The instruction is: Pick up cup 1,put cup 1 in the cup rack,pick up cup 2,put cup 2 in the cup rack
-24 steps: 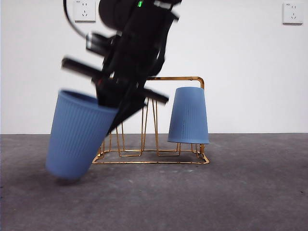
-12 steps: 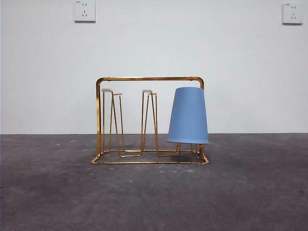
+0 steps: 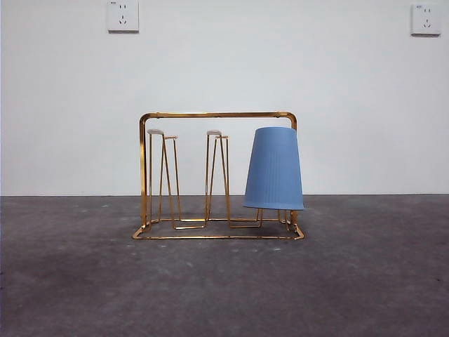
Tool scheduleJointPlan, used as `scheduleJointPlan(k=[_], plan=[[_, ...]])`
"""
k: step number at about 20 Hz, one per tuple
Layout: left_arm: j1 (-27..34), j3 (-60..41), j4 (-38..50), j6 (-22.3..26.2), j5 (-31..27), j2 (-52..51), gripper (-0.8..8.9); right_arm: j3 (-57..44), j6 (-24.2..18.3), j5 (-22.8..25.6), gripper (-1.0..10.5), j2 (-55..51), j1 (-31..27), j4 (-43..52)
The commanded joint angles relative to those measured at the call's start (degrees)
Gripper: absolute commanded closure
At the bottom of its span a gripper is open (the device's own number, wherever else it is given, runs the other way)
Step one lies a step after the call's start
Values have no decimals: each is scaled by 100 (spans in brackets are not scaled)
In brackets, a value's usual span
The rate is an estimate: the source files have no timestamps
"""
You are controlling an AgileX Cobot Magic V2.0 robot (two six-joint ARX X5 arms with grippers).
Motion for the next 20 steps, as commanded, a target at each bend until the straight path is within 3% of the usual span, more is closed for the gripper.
scheduleJointPlan(k=[1, 4, 8, 20], plan=[[2, -42, 1078, -699, 369, 317, 305, -20, -243, -116, 959, 0, 11, 116], [2, -42, 1963, -1156, 678, 671, 305, -20, -240, -273, 959, 4, 11, 236], [0, -42, 2605, -1541, 675, 1043, 305, -20, -240, -522, 959, 79, 11, 363], [0, -42, 3204, -1687, 461, 1436, 306, -22, -221, -555, 959, 514, 11, 363]])
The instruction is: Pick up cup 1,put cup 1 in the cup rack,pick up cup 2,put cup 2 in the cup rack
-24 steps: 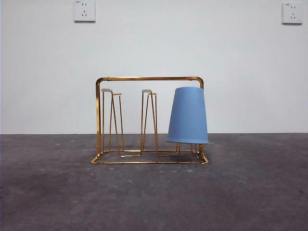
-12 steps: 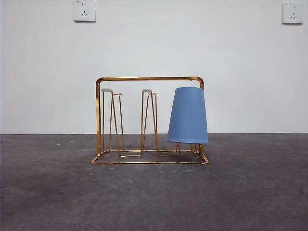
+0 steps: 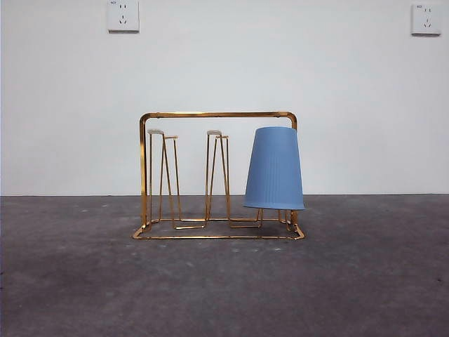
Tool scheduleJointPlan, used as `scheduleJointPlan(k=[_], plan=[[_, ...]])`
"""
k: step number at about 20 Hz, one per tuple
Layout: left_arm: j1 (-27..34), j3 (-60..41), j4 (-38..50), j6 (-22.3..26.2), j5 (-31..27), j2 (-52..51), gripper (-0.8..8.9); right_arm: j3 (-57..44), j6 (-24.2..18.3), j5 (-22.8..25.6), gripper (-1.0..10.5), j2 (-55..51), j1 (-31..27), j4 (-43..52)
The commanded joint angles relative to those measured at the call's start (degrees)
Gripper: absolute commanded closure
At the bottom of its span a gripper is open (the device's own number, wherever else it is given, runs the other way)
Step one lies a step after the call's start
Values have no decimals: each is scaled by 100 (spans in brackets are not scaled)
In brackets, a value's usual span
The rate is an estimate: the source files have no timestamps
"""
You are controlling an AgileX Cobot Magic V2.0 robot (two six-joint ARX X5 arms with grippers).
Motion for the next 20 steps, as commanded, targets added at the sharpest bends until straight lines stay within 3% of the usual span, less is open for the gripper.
scheduleJointPlan(k=[1, 8, 13, 20], plan=[[0, -42, 85, -52, -9, 20, 306, -20, 2, -37, 959, 157, 11, 52], [0, -42, 107, -55, -2, 20, 319, -20, 9, -68, 959, 463, 11, 74], [0, -42, 111, -50, 17, 20, 476, -20, 9, -63, 959, 498, 11, 212], [2, -42, 195, -42, 15, 20, 586, -20, 9, -59, 958, 503, 11, 127]])
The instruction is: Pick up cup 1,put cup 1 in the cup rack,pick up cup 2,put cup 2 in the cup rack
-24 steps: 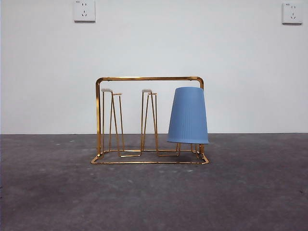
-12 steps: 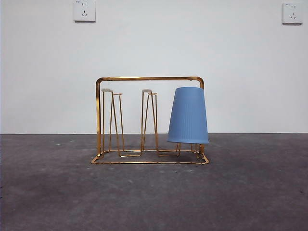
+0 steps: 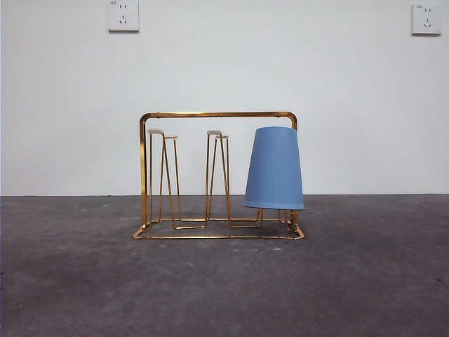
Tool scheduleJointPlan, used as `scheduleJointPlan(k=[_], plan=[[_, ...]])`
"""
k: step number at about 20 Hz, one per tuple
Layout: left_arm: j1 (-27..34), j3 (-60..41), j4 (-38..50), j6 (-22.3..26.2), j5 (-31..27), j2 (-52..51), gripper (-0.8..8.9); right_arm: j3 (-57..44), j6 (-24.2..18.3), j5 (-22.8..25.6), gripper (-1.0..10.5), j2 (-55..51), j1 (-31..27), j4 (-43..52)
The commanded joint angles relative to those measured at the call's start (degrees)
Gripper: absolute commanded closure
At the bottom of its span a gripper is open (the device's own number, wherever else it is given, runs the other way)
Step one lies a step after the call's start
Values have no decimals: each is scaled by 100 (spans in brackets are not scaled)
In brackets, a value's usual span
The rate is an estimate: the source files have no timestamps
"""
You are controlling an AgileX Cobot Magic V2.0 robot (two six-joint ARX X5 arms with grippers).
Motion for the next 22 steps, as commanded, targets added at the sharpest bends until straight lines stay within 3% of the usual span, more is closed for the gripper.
scheduleJointPlan(k=[1, 4, 8, 10, 12, 22], plan=[[-4, -42, 103, 188, 66, 4, 630, -17, 11, 138, 959, 59, -11, -20], [-4, -42, 98, 190, 68, 4, 729, -17, 9, 136, 955, 81, -11, -125], [22, -42, 92, 195, 70, 4, 729, -15, 13, 166, 930, 101, -13, -192], [63, -42, 77, 192, 92, 4, 735, -15, 13, 216, 837, 96, -13, -240], [118, -42, 46, 192, 111, 0, 817, -15, 13, 262, 756, 52, -11, -341], [553, -42, -411, 216, 341, -142, 820, -15, 52, 728, 743, -317, -11, -1569]])
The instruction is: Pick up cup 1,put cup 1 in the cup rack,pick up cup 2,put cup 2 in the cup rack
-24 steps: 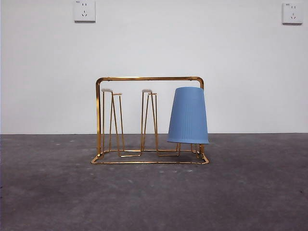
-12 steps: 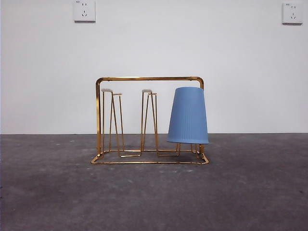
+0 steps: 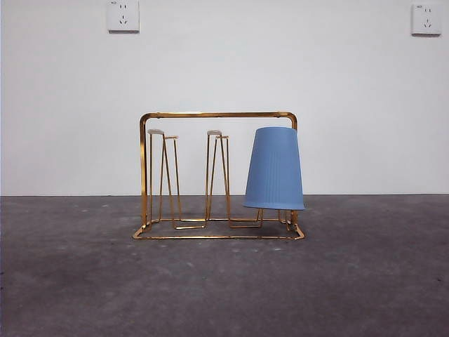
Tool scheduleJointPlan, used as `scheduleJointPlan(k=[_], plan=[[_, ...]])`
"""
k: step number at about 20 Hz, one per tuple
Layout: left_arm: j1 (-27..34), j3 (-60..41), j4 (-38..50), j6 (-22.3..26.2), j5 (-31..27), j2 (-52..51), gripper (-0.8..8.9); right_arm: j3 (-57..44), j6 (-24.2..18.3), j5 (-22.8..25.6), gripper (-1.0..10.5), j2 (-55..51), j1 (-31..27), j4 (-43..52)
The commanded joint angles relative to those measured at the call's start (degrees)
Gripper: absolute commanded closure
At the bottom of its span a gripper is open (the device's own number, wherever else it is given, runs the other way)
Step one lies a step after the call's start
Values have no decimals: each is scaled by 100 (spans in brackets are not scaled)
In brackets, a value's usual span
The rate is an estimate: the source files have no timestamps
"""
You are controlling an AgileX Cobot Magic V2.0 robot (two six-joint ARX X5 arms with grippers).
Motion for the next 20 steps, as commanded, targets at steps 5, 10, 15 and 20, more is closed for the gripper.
scheduleJointPlan(k=[5, 10, 15, 20], plan=[[372, -39, -1377, 741, 72, -490, 820, -24, 173, 356, 757, -385, -2, -1143], [511, -39, -3840, 2337, -1095, -1176, 820, -24, 448, 535, 757, -645, -2, -2153], [505, -39, -5956, 3622, -3294, -1646, 820, -24, 595, 743, 757, -789, -2, -2809], [507, -42, -6940, 4183, -4529, -1628, 820, -24, 721, 743, 757, -793, -2, -3097]])
